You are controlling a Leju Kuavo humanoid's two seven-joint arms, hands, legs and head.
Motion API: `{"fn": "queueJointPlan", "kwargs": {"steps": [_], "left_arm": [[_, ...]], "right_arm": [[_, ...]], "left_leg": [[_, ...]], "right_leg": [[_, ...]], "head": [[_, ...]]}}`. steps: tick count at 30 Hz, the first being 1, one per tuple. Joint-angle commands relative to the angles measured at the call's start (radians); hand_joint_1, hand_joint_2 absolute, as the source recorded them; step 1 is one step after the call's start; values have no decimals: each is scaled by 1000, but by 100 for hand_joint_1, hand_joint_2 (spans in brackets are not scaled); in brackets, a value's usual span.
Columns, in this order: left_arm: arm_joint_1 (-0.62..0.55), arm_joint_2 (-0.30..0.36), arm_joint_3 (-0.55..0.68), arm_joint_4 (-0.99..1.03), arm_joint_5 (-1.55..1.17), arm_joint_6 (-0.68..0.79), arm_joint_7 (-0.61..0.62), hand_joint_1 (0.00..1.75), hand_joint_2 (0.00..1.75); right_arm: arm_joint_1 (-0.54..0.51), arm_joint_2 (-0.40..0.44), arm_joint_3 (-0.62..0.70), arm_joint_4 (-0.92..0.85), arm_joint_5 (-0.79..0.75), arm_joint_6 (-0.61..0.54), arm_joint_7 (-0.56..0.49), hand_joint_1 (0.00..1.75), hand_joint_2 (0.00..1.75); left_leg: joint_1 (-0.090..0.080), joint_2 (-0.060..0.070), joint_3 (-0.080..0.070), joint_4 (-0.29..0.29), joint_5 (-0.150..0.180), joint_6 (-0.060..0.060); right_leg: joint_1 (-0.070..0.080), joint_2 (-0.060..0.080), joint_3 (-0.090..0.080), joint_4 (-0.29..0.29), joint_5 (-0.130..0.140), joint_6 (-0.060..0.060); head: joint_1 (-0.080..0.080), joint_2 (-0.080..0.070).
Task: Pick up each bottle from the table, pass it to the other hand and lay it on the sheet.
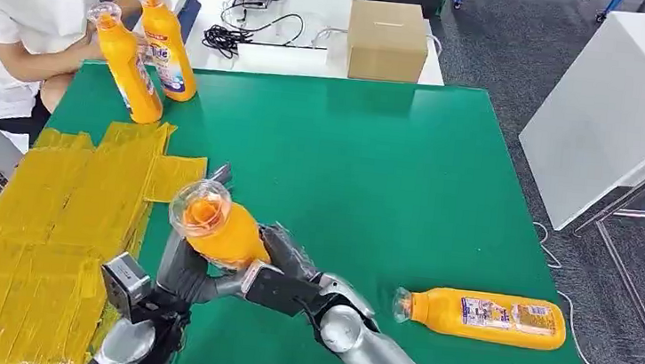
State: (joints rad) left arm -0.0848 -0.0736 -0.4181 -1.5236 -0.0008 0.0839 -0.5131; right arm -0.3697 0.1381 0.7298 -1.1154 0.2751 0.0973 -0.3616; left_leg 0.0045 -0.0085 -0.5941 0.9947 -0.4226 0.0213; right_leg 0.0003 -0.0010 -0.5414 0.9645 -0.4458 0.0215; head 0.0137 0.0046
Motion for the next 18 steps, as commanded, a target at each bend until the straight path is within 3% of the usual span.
{"fn": "queueJointPlan", "kwargs": {"steps": [1,3,4,18], "left_arm": [[-54,-11,16,82,-3,12,21,0,175],[-54,-18,27,86,5,19,24,3,175],[-52,-22,32,86,9,23,25,169,175],[-34,-29,45,72,43,26,24,175,175]], "right_arm": [[-21,-30,140,4,34,-13,0,175,175],[-19,-32,145,2,37,-14,0,175,175],[-18,-34,148,0,42,-17,1,175,175],[-8,-35,136,4,45,-29,3,175,175]], "left_leg": [[0,0,2,-1,0,-1],[1,-1,6,-1,-2,-1],[0,-1,3,-1,-1,-1],[1,0,3,-1,-1,0]], "right_leg": [[0,-1,3,-1,-1,0],[1,-1,7,-2,-2,0],[0,-1,4,-1,-1,0],[0,-1,3,-1,-1,0]], "head": [[0,0],[0,0],[0,0],[0,0]]}}
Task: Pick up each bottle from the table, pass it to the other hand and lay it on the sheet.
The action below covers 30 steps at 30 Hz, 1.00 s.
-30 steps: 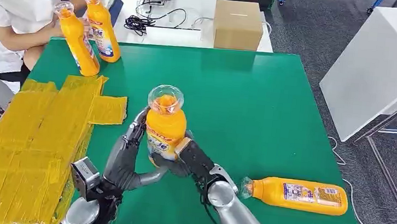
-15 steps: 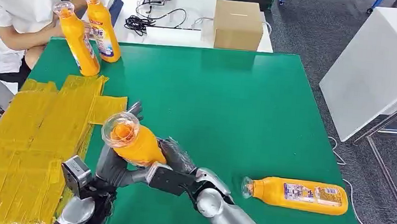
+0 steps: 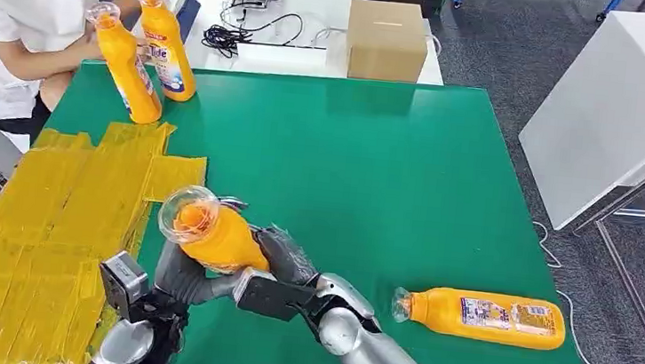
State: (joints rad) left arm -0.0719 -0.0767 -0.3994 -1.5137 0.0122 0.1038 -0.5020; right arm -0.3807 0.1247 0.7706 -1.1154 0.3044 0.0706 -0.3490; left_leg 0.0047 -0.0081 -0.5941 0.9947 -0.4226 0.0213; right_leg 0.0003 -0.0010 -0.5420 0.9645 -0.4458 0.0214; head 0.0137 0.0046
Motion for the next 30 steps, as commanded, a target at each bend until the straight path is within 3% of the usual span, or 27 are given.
{"fn": "queueJointPlan", "kwargs": {"steps": [1,5,6,7,8,10,11,12,14,16,19,21,22,23,27,30], "left_arm": [[-39,-27,25,52,31,6,13,175,175],[-22,-38,17,29,37,25,18,175,175],[-23,-36,17,25,35,39,17,175,175],[-24,-31,17,22,35,39,17,175,175],[-21,-29,25,15,9,81,11,175,175],[-22,-17,41,10,-124,215,-10,175,175],[-25,-9,48,10,-120,212,-10,175,175],[-39,-12,62,43,-430,471,10,175,175],[-67,-19,146,73,-823,594,111,175,175],[-106,27,152,104,-888,594,177,175,175],[-126,28,293,82,-1351,594,328,175,175],[-148,74,302,136,-1557,594,461,175,175],[-176,139,258,189,-1583,594,535,175,175],[-261,299,58,292,-1583,549,768,175,175],[-314,311,-2,383,-1583,542,815,175,175],[-314,311,-2,383,-1583,542,815,175,175]], "right_arm": [[12,-26,92,-2,17,-9,-8,175,175],[58,-57,66,-45,24,-36,-11,175,175],[72,-65,49,-64,24,-48,-17,150,175],[78,-69,39,-75,23,-52,-17,45,175],[102,-68,8,-106,17,-82,-30,0,175],[143,-83,-46,-181,17,-107,-35,0,175],[147,-91,-50,-196,19,-107,-33,0,175],[173,-101,-83,-244,7,-120,-43,0,175],[215,-123,-146,-324,-1,-134,-58,0,175],[258,-142,-204,-394,-5,-145,-73,0,175],[310,-158,-286,-469,-20,-151,-95,0,175],[343,-162,-344,-509,-25,-157,-104,0,175],[358,-161,-370,-523,-25,-161,-105,0,175],[372,-162,-399,-539,-24,-167,-109,0,175],[381,-165,-424,-552,-24,-169,-110,0,175],[381,-165,-424,-552,-24,-169,-110,0,175]], "left_leg": [[1,-1,5,-1,-2,-1],[0,-2,3,-1,-1,0],[1,-2,8,-2,-3,-1],[0,-3,3,-1,-1,0],[0,-4,5,-1,-2,0],[0,-3,2,0,-1,0],[1,-3,4,-1,-1,-1],[0,-3,2,0,0,0],[0,-3,1,-1,0,0],[1,-3,4,0,-1,-1],[1,-6,4,-1,0,-1],[0,-4,4,0,-1,-1],[1,-3,3,0,-1,-1],[1,-2,4,-1,-1,-1],[0,-9,3,-2,1,-1],[0,-2,1,-1,1,-1]], "right_leg": [[1,-1,6,-2,-1,1],[0,-2,4,-2,-1,0],[1,-3,10,-4,-3,1],[0,-3,5,-2,-2,1],[0,-4,7,-2,-2,1],[0,-3,3,-1,-1,0],[1,-3,5,-2,-2,0],[0,-4,3,-1,-1,1],[0,-3,2,-1,-1,0],[1,-4,5,-1,-2,0],[1,-7,6,-2,-2,1],[0,-4,6,-1,-2,1],[1,-3,5,-1,-1,1],[1,-2,5,-2,-1,1],[0,-9,5,-1,-2,0],[0,-2,1,0,0,0]], "head": [[0,0],[0,0],[0,0],[0,0],[0,0],[0,0],[0,0],[0,0],[0,0],[-1,0],[0,0],[0,0],[0,0],[0,0],[0,0],[0,0]]}}
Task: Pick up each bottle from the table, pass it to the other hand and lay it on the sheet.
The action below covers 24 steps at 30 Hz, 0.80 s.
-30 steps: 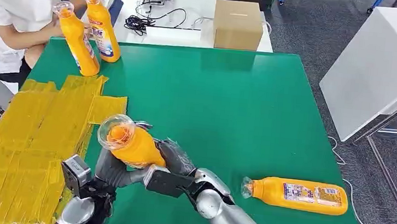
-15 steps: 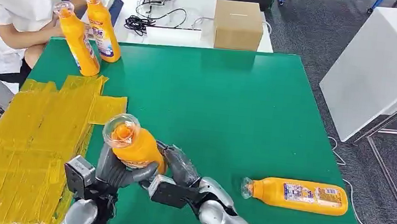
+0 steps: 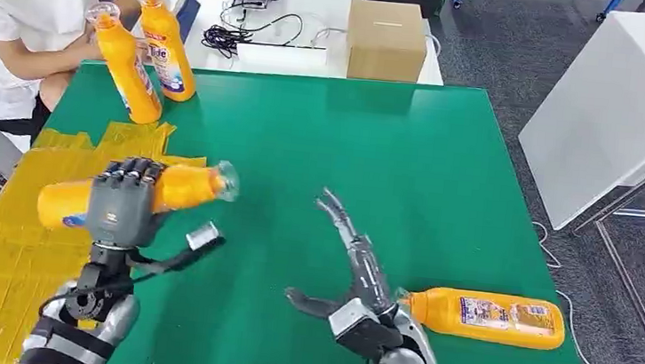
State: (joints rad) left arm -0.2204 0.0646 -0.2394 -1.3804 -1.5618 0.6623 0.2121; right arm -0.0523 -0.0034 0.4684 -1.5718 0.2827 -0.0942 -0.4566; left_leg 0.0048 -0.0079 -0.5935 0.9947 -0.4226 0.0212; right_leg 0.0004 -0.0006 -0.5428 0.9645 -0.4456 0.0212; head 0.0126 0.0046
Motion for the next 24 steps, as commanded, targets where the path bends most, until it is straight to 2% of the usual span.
{"fn": "queueJointPlan", "kwargs": {"steps": [1,2,3,4,6,8,10,11,18,20,24], "left_arm": [[-166,170,-162,250,-9,-16,101,175,175],[-166,170,-162,250,-9,-16,101,175,175],[-192,196,-220,269,-9,-78,160,175,175],[-213,183,-227,313,-9,-124,163,175,175],[-274,116,-111,471,21,-212,46,175,175],[-348,95,-67,621,-1,-279,14,175,175],[-395,80,-26,724,45,-380,-28,175,175],[-419,77,-11,776,74,-437,-61,175,175],[-417,76,-11,782,78,-436,-68,175,175],[-435,75,10,827,151,-549,-138,175,175],[-469,99,20,931,251,-658,-245,175,175]], "right_arm": [[53,-37,-122,-96,-2,-4,-3,0,175],[53,-37,-122,-96,-2,-4,-3,0,175],[53,-31,-122,-94,1,-6,-5,0,175],[55,-29,-133,-97,3,-10,-6,0,175],[60,-21,-163,-104,17,-9,-5,0,175],[62,-12,-191,-106,36,-6,3,0,175],[63,-2,-212,-110,50,-8,11,0,175],[65,2,-225,-113,55,-9,14,0,175],[68,1,-229,-115,55,-9,14,0,175],[64,8,-241,-106,57,-14,16,0,175],[43,13,-253,-63,57,-17,18,0,175]], "left_leg": [[1,-2,3,-1,0,-1],[1,-1,1,0,0,-1],[1,-2,4,-1,-1,-1],[1,-1,3,-1,-1,0],[1,-3,3,-1,0,-1],[1,-2,1,-1,1,-1],[1,-3,4,0,0,-1],[1,-2,1,0,1,-1],[1,-1,3,0,0,-1],[1,-1,4,0,-1,-1],[1,1,4,-1,0,-1]], "right_leg": [[1,-3,5,-1,-1,0],[2,-2,3,-1,-1,0],[2,-3,6,-1,-2,1],[1,-2,4,-1,-2,1],[2,-5,6,-1,-2,1],[1,-3,3,0,0,0],[2,-5,7,0,-1,1],[2,-3,3,0,0,0],[2,-3,5,-1,-2,1],[2,-2,6,-1,-2,1],[2,0,5,-1,0,1]], "head": [[1,0],[1,0],[1,0],[1,0],[1,0],[1,0],[2,0],[2,0],[1,0],[1,0],[1,0]]}}
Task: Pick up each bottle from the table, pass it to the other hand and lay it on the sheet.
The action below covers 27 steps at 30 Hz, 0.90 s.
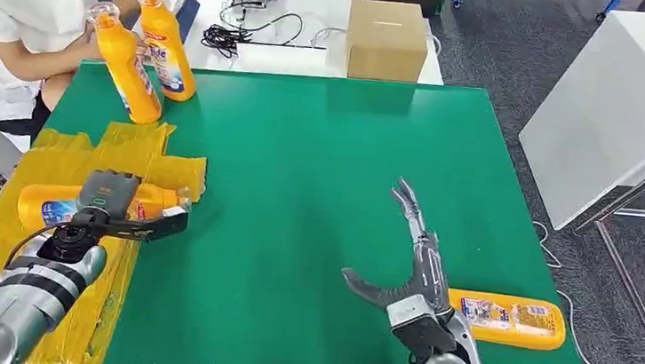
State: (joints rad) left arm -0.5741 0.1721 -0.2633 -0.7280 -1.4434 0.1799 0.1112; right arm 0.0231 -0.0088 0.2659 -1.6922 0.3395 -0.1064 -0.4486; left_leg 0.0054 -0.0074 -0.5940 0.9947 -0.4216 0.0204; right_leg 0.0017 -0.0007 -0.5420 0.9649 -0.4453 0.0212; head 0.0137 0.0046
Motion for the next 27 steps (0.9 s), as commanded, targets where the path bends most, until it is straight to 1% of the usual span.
{"fn": "queueJointPlan", "kwargs": {"steps": [1,2,3,4,6,8,9,13,15,16,17,19,21,22,27], "left_arm": [[-118,-1,42,291,139,-183,-146,175,175],[-121,2,47,299,155,-176,-139,175,175],[-119,2,48,298,160,-145,-117,16,175],[-113,-4,56,292,165,-118,-94,0,175],[-107,-20,64,278,181,-55,-66,0,175],[-81,-30,84,231,208,23,-76,0,175],[-69,-35,96,210,224,50,-87,0,175],[1,-53,144,86,304,134,-147,0,175],[63,-61,158,-18,334,195,-183,0,175],[80,-63,158,-51,333,212,-185,0,175],[116,-71,169,-122,342,262,-196,0,175],[171,-90,195,-231,361,336,-217,0,175],[202,-106,210,-294,393,377,-247,0,175],[208,-108,208,-307,393,373,-247,0,175],[206,-106,209,-307,393,372,-248,0,175]], "right_arm": [[-40,20,-47,69,0,-4,10,0,175],[-46,23,-46,77,-7,-3,9,0,175],[-51,28,-46,82,-10,-3,8,0,175],[-52,29,-44,80,-10,-4,8,0,175],[-49,30,-46,74,-12,-7,13,0,175],[-42,18,-44,70,11,-15,27,0,175],[-39,10,-41,69,24,-18,31,0,175],[-26,-65,-13,76,242,-87,93,0,175],[-16,-128,9,73,362,-102,127,0,175],[-8,-143,11,68,389,-109,130,0,175],[4,-176,22,57,426,-97,140,0,175],[26,-220,27,38,477,-90,160,0,175],[43,-261,24,33,487,-67,170,0,175],[48,-269,16,32,479,-65,165,0,175],[46,-266,17,31,479,-65,166,0,175]], "left_leg": [[1,2,6,-1,-1,-1],[0,1,3,-1,0,0],[0,3,6,-2,0,-1],[0,3,6,-2,0,-1],[0,4,9,-3,-1,-1],[0,0,8,-2,0,0],[0,1,9,-2,0,0],[0,0,9,-2,0,0],[0,0,9,-2,-1,0],[0,0,11,-2,-2,0],[0,-1,8,-2,0,0],[-1,-1,7,-2,-1,0],[-1,-1,4,-1,0,0],[-1,-1,5,-1,-2,1],[-1,-1,4,0,-2,0]], "right_leg": [[1,1,6,-2,0,1],[0,1,3,-1,0,0],[0,3,6,-2,1,0],[0,4,6,-2,1,0],[0,4,9,-2,0,0],[0,1,8,-1,0,0],[0,1,9,-2,0,0],[0,0,9,-2,0,1],[0,0,10,-3,0,1],[0,0,12,-4,-1,2],[0,-1,8,-2,-1,1],[0,-1,8,-2,-1,1],[0,-1,4,-1,0,1],[0,-1,7,-2,-2,2],[-2,0,5,-1,-1,1]], "head": [[0,0],[0,0],[0,0],[0,0],[0,0],[0,0],[0,0],[0,0],[0,0],[0,0],[0,0],[0,0],[0,0],[0,0],[0,0]]}}
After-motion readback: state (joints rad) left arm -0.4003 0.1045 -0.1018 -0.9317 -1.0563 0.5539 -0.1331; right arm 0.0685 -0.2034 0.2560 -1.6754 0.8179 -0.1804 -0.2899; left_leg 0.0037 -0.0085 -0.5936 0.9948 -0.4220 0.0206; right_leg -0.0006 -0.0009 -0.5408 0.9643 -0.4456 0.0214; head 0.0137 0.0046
